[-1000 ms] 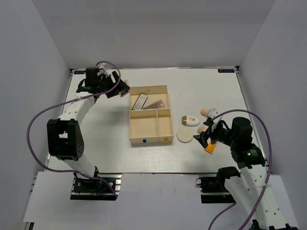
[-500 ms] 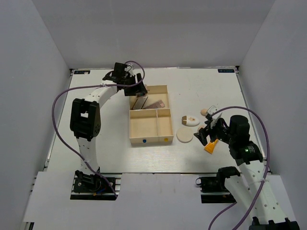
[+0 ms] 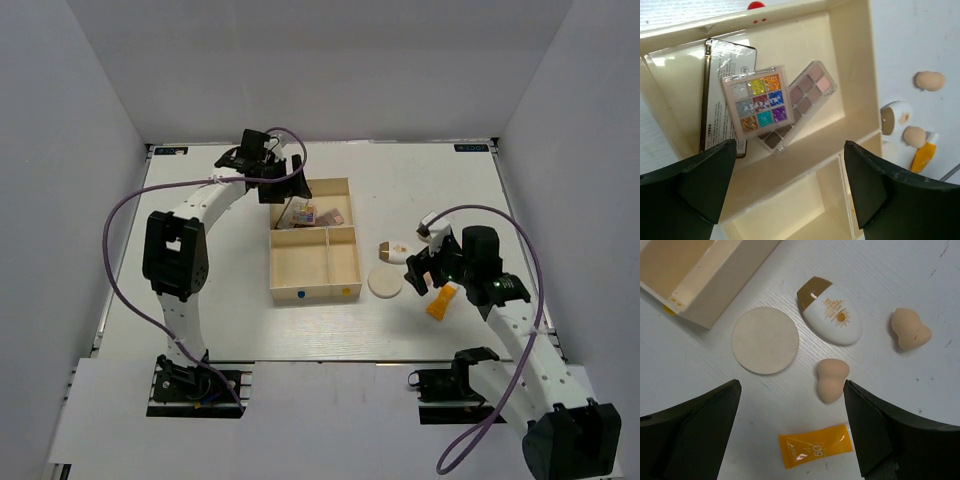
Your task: Organize the makeup
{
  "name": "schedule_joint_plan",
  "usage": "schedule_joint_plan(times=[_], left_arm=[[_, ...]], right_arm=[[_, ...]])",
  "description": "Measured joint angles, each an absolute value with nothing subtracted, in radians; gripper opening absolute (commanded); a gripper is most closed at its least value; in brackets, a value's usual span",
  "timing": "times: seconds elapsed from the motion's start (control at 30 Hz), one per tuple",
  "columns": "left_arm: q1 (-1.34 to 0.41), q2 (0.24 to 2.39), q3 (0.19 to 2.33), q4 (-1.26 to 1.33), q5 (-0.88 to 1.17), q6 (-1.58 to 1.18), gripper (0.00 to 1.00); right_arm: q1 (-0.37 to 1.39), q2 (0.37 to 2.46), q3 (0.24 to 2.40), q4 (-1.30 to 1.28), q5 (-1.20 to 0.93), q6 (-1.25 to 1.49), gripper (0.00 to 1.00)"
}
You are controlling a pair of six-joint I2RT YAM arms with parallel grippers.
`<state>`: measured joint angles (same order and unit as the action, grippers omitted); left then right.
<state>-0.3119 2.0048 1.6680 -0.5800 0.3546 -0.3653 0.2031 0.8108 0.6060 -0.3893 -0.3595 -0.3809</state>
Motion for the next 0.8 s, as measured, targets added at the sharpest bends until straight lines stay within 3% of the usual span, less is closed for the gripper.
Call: schedule_joint_plan(times=[0.3,0.57,0.8], left_arm=[[-0.311,1.82,1.551,-0.529,0.394,-0.397,0.98],[-0.31,1.444,1.135,-0.311,0.467,-0.434,0.98],[-0.309,1.301,1.083,-0.2,0.48,-0.428,0.98]], right_arm=[[0.212,0.995,0.662,-0.356,-0.317,-0.436,0.89],[0.217,1.25,0.783,-0.326,-0.336,-0.617,0.89],[0.237,1.482,0.907,-0.311,-0.316,-0.679,0.89]])
